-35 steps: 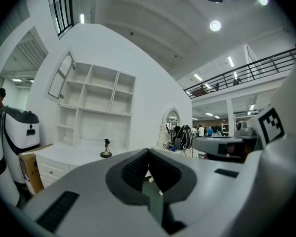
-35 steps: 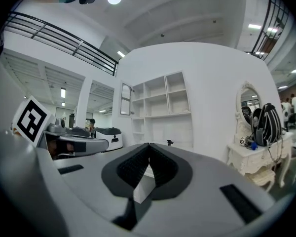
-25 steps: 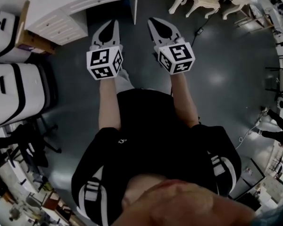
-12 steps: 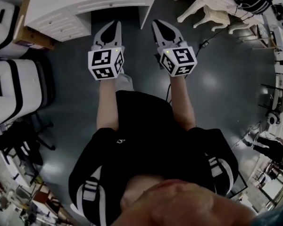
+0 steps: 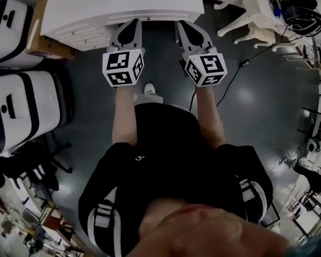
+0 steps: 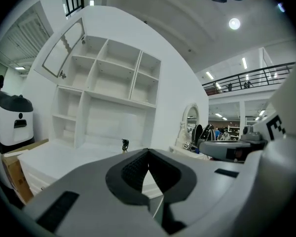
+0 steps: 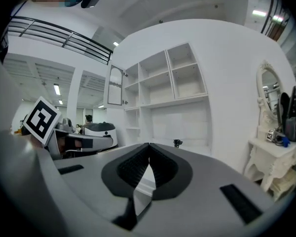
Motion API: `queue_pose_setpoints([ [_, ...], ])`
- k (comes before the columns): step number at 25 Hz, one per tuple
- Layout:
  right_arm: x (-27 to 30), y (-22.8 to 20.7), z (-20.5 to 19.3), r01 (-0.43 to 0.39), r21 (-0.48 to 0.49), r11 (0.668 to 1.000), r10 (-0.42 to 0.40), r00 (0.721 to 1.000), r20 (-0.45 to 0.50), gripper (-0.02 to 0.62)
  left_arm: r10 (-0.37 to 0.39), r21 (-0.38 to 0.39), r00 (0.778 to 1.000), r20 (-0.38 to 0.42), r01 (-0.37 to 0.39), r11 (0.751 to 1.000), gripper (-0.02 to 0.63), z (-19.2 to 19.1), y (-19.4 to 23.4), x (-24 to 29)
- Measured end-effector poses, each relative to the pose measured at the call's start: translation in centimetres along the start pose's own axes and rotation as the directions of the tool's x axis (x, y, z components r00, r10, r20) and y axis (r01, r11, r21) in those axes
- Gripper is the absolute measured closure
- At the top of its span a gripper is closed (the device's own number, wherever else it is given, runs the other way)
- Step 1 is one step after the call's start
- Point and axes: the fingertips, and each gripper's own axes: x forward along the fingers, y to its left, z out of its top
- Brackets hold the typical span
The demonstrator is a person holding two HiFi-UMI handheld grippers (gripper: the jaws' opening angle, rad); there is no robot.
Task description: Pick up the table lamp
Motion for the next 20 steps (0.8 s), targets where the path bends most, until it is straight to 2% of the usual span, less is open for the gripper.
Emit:
queue_pose_setpoints([
  [6, 2.7, -0.5, 0.6, 0.049, -0.044, 0.998, -0.050, 0.999, -0.018, 0.577, -0.016, -0.045, 1.000, 0.026, 0.017, 0.999, 0.597, 0.6, 3.2, 2.0],
  [11, 4.8, 0.4, 1.6, 0.041, -0.002, 0.999, -0.041, 0.999, -0.005, 0.577, -0.025, -0.062, 0.998, 0.051, 0.028, 0.998, 0.597, 2.0, 4.2, 1.8],
  [16, 7.8, 2.7, 1.4, -0.008, -0.003, 1.000, 0.008, 1.000, -0.014, 0.577, 0.017, -0.080, 0.998, 0.056, -0.013, 0.997, 0.597, 2.2, 7.6, 1.4],
  [20, 9.0, 3.2, 1.1, -0.002, -0.082, 0.997, -0.002, 0.999, -0.042, 0.577, 0.046, -0.086, 0.998, 0.048, -0.042, 0.995, 0.595, 1.9, 9.6, 1.8],
])
